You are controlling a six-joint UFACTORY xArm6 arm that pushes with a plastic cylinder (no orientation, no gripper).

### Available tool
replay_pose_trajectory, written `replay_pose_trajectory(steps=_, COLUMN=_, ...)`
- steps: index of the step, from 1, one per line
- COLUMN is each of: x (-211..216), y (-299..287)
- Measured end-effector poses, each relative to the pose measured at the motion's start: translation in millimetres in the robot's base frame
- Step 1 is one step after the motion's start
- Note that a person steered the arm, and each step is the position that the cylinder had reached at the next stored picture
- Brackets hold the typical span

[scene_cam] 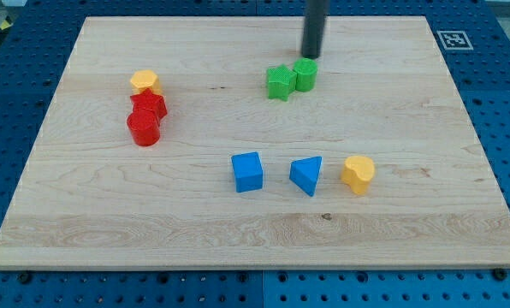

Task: Slide the yellow heart towards the up

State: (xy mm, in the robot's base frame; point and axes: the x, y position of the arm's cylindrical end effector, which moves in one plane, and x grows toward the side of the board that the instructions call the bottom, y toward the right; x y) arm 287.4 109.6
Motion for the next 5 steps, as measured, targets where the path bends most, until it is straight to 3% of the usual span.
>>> replay_pose_trajectory(steps=1, x=30.0, y=68.9)
replay_pose_trajectory(steps=2, x=113.5, y=108.4)
replay_pose_trajectory(steps=4, x=281.6, y=97.8)
replay_pose_trajectory(steps=5, x=304.5, y=48.6)
